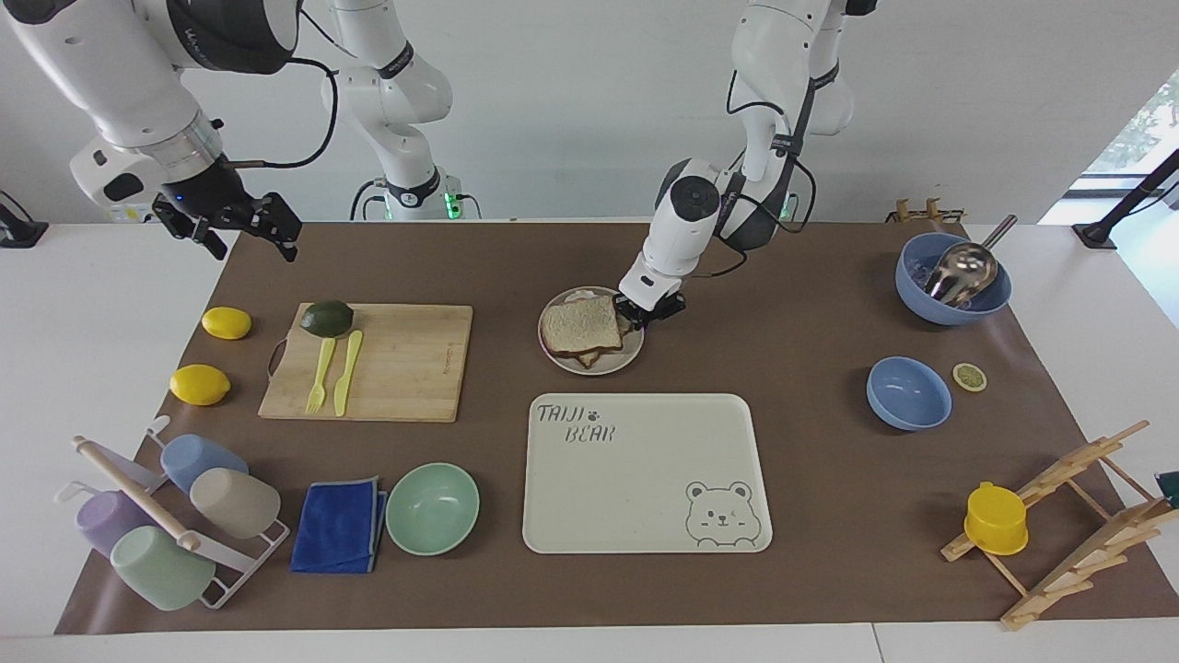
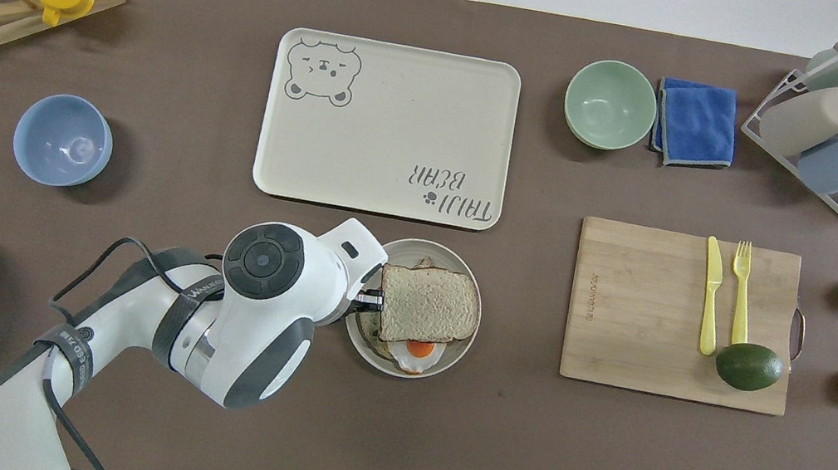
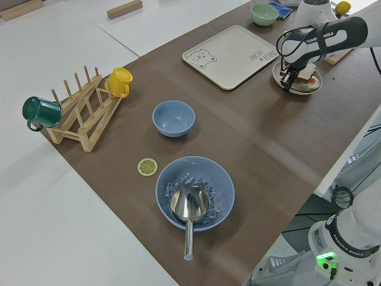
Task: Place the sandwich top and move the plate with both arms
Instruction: 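Slide the plate with the left gripper onto the bear tray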
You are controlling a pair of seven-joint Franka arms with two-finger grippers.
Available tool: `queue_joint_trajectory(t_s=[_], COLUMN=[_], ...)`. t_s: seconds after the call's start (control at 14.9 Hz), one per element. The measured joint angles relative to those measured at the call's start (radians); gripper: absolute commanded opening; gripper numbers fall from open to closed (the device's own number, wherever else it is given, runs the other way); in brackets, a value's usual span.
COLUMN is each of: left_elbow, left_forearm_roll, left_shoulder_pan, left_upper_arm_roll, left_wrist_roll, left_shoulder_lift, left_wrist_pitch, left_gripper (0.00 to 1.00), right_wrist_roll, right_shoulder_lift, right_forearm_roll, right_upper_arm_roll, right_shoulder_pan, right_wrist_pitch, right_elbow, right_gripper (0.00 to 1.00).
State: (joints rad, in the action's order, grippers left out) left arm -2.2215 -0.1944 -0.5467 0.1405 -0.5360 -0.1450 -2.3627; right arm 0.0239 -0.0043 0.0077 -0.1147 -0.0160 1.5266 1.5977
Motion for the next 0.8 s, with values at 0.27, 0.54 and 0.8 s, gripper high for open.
queue_joint_trajectory(t_s=[0.27, 0.54, 0.8], left_elbow=[0.0, 0.022, 0.087], left_forearm_roll=[-0.027, -0.056, -0.078], left_shoulder_pan=[0.006, 0.043, 0.1], left_upper_arm_roll=[-0.006, -0.01, -0.014], left_wrist_roll=[0.044, 0.112, 0.168], left_shoulder_lift=[-0.003, 0.002, 0.017], left_wrist_pitch=[0.0, 0.051, 0.165], left_gripper=[0.0, 0.0, 0.0], right_wrist_roll=[0.0, 0.0, 0.0], right_shoulder_lift=[0.0, 0.0, 0.0], right_forearm_roll=[0.0, 0.0, 0.0], right_upper_arm_roll=[0.0, 0.0, 0.0], right_shoulder_pan=[0.0, 0.0, 0.0], right_wrist_pitch=[-0.008, -0.01, -0.01], right_elbow=[-0.003, -0.003, -0.004], right_gripper=[1.0, 1.0, 1.0])
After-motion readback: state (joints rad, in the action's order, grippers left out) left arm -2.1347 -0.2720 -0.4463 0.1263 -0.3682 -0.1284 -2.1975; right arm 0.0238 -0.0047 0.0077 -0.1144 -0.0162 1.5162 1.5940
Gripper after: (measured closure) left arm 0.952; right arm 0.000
